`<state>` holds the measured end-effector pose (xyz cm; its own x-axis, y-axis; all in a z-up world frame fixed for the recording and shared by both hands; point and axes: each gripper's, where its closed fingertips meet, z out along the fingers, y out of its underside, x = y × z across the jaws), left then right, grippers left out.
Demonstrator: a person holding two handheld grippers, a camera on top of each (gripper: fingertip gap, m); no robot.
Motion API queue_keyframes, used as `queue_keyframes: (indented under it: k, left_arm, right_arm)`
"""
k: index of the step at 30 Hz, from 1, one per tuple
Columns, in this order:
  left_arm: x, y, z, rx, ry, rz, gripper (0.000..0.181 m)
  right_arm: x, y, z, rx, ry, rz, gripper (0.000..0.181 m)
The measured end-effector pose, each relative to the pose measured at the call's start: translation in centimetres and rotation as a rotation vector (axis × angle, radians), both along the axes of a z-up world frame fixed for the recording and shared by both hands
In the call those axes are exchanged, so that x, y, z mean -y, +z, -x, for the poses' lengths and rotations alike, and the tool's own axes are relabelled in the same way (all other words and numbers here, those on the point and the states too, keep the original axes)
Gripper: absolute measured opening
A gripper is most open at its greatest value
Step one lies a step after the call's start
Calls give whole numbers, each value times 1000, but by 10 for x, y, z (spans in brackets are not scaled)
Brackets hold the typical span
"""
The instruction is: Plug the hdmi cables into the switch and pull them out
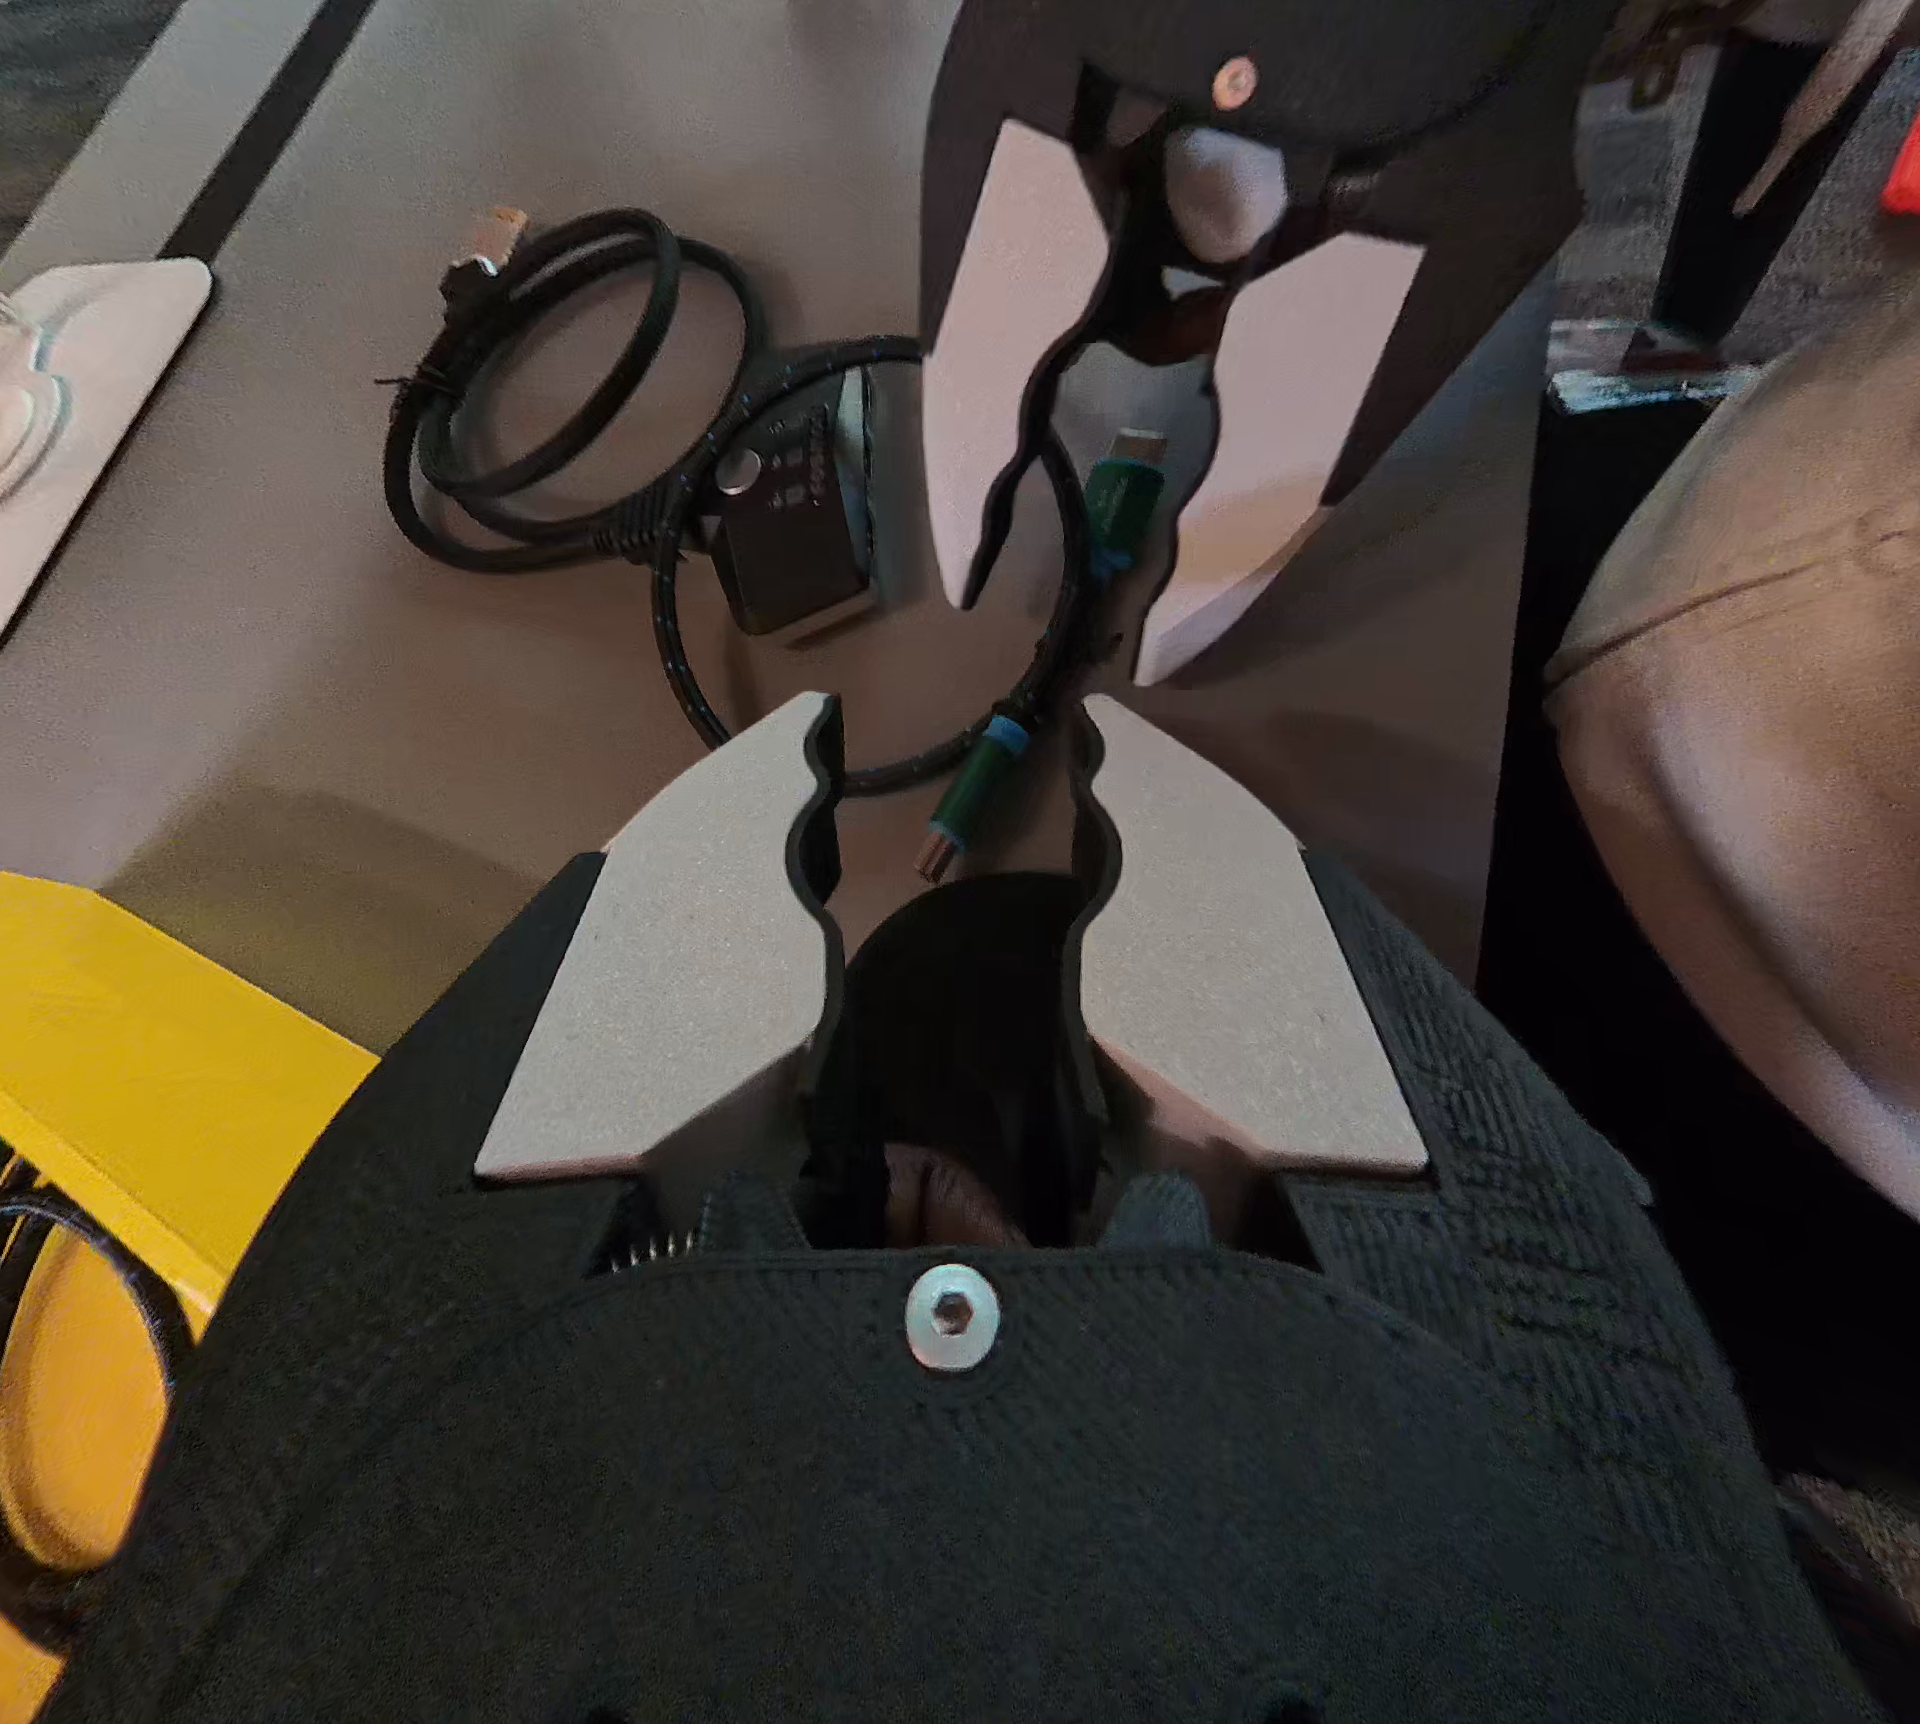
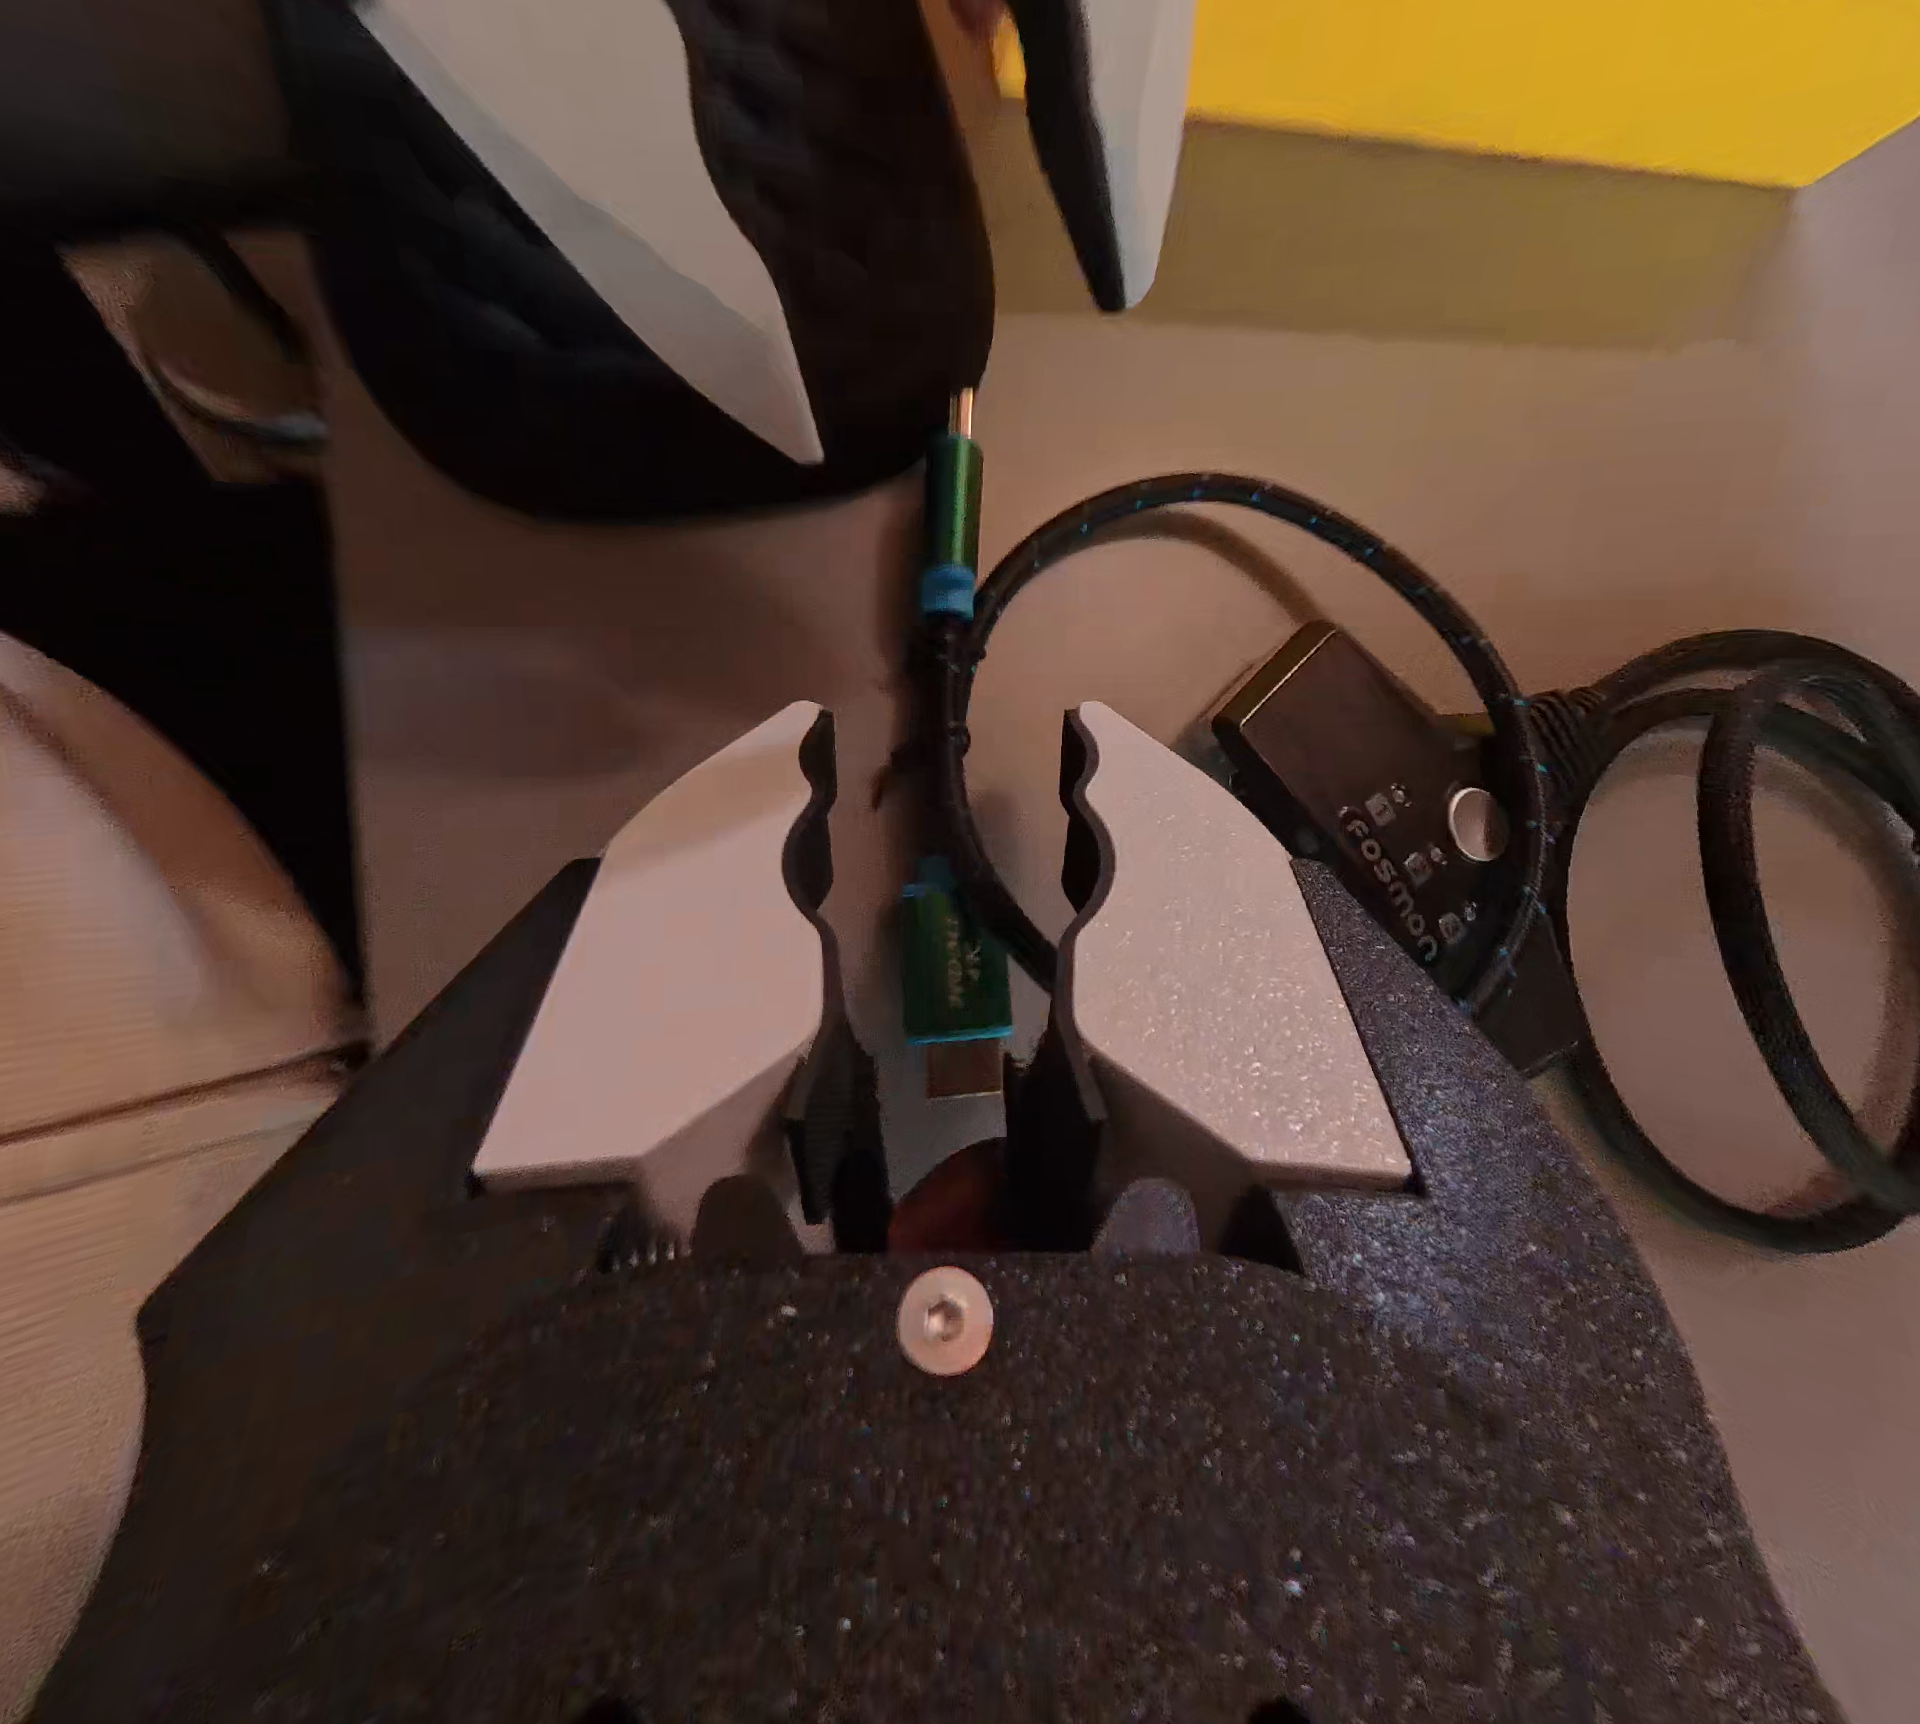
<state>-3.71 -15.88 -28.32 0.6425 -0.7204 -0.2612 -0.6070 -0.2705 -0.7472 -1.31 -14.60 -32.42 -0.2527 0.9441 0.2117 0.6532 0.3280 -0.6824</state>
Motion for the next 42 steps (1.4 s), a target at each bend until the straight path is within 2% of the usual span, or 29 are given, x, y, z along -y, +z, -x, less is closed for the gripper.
queue_keyframes:
  k: [1, 4, 8, 11, 14, 18, 21, 24, 27, 30, 31, 33, 35, 36, 39, 40, 42]
  left_arm:
    - [1, -5, 1, -27, -5, 13, 41]
    - [3, -20, 4, -107, -41, 43, 41]
    - [0, -22, -8, -127, -116, -13, 31]
    - [-6, -21, -15, -124, -140, -57, 28]
    - [-12, -15, -22, -107, -135, -109, 14]
    - [-19, -10, -23, -72, -78, -139, 15]
    - [-22, -12, -23, -42, -28, -123, 26]
    - [-22, -10, -33, 29, -24, -124, 16]
    - [-27, 5, -36, 36, 3, -240, 14]
    - [-37, 36, -32, -53, 55, -504, 13]
    - [-41, 44, -30, -122, 75, -589, 13]
    - [-49, 57, -25, -282, 116, -766, 13]
    - [-54, 66, -27, -318, 126, -860, 12]
    - [-56, 70, -31, -287, 122, -888, 12]
    - [-60, 83, -47, -188, 88, -956, 12]
    - [-61, 86, -53, -181, 64, -976, 12]
    - [-63, 86, -65, -201, 5, -990, 12]
  right_arm:
    - [-3, -9, 1, 52, 11, -36, 35]
    - [0, -11, 3, 79, 92, -48, 14]
    - [-13, 1, -2, 27, 213, -296, 11]
    - [-13, 14, -6, -40, 304, -388, 11]
    - [-23, 27, -9, -82, 305, -464, 10]
    - [-29, 36, -12, -134, 318, -496, 10]
    - [-29, 42, -14, -183, 326, -514, 10]
    - [-30, 44, -16, -204, 325, -508, 10]
    - [-36, 48, -17, -249, 239, -444, 11]
    - [-44, 86, -17, -497, 35, -227, 17]
    - [-45, 98, -19, -585, -44, -96, 19]
    - [-42, 122, -27, -773, -174, 279, 21]
    - [-49, 134, -38, -914, -286, 588, 25]
    - [-48, 132, -39, -934, -311, 740, 25]
    - [-35, 119, -24, -843, -279, 1151, 55]
    - [-33, 120, -20, -840, -251, 1260, 57]
    - [-41, 138, -22, -957, -183, 1453, 43]
